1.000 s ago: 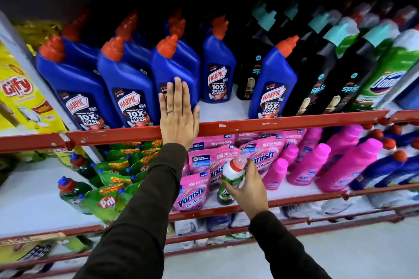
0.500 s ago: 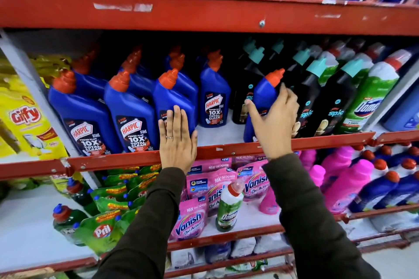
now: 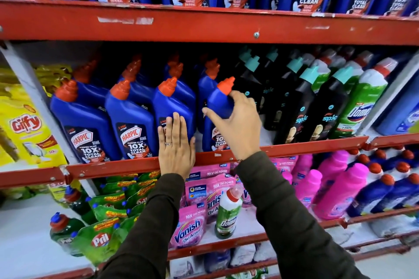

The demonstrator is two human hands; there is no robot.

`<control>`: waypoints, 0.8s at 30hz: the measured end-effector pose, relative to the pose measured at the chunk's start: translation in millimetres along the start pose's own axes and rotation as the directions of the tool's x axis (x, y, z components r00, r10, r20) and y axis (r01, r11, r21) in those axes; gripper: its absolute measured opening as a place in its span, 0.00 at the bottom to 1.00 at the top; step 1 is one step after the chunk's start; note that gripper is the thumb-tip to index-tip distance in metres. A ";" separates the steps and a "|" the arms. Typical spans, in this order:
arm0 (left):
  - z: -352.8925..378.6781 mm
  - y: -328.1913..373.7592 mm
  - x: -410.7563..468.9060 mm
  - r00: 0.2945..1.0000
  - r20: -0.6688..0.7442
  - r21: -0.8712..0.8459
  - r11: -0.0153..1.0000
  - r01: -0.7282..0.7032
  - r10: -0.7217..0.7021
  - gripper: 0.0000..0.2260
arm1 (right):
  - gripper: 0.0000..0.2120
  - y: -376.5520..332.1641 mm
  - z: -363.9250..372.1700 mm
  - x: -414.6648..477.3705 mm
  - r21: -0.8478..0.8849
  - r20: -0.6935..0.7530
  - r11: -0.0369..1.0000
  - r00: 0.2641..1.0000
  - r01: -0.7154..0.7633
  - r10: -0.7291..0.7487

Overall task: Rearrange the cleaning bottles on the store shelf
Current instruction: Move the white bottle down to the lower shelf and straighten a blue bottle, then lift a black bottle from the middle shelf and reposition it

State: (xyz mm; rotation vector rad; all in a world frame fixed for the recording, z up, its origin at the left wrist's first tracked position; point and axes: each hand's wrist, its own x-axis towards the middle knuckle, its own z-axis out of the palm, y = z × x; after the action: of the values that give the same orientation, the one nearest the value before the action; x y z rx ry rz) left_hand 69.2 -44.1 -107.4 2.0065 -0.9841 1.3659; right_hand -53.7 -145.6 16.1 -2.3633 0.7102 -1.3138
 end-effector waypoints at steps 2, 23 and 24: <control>-0.7 0.9 0.7 1.000 -0.001 -0.004 1.000 -0.004 0.004 0.35 | 0.32 -3.2 6.7 -3.0 -0.015 -0.021 1.000 1.000 0.019 -0.019; 4.1 0.1 -2.4 1.000 0.002 0.013 1.000 -0.003 0.003 0.34 | 0.30 133.6 -106.9 59.9 0.038 -0.452 0.942 0.835 -0.334 0.314; 4.7 0.6 -2.1 1.000 0.002 0.011 1.000 -0.003 0.003 0.33 | 0.31 146.2 -111.7 65.6 0.018 -0.429 0.926 0.834 -0.377 0.347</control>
State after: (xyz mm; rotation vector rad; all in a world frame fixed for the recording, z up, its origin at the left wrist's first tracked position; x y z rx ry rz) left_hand 70.8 -47.3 -111.1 2.0157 -0.9823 1.3741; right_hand -157.9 -308.8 42.5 -1.8604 1.2784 -1.6569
